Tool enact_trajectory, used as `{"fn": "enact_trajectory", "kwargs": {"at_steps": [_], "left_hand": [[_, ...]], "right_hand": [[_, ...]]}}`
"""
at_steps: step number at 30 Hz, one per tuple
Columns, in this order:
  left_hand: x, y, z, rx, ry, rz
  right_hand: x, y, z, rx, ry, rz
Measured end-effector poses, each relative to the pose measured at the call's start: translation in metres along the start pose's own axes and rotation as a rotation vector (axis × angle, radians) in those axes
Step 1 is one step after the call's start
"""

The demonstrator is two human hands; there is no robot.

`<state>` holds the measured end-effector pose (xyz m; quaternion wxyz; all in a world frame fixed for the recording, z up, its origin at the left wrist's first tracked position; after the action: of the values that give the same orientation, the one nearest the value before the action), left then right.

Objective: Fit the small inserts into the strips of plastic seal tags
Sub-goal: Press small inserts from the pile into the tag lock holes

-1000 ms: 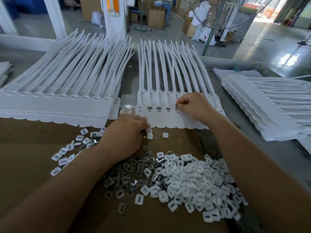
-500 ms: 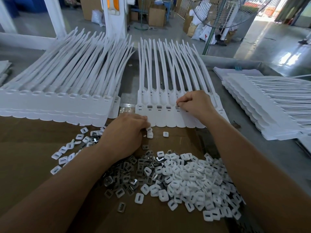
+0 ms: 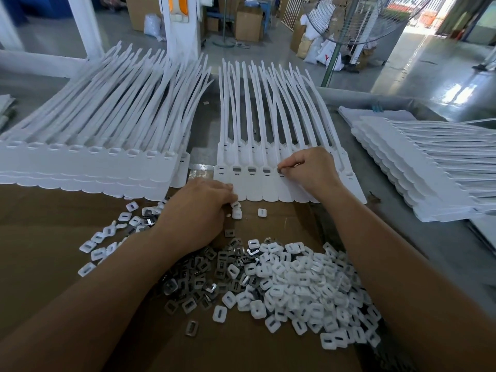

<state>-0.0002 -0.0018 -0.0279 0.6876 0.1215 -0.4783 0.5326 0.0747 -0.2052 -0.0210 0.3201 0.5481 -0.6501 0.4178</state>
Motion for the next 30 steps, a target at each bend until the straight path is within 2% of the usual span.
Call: {"fn": "enact_trajectory", "kwargs": {"at_steps": [10,18,22,25,30], "left_hand": [[-0.001,0.0,-0.001,0.006,0.003,-0.005],[0.001,0.002,0.0,0.004,-0.009,0.003],[0.002,0.0,0.002,-0.017,-0.014,-0.039],[0.0,-0.002,-0.001,0.008,-0.01,-0.021],[-0.005,-0.003,-0.006,0.032,-0.031,-0.01]], "right_hand": [[0.002,-0.004,-0.005,-0.148,-0.111,-0.051],[0.01,-0.003,0.0,-0.128,-0.132,-0.165],[0.02,0.008,-0.01,0.027,-0.047,-0.159],[0.024,0.027,-0.023,0.193,-0.005,-0.301],[0.024,0.05,-0.036,0.332,0.081,-0.497]]}}
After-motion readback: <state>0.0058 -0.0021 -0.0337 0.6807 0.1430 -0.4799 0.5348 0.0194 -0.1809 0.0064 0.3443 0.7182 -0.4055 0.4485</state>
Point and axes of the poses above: each hand's wrist, its own y-axis away from the middle knuckle, its own x-axis out of the back of the hand, z = x × y, the point moved 1 cm from there along -y, towards the middle knuckle, and after that the axes turned 15 degrees about y, right-handed, at the moved point
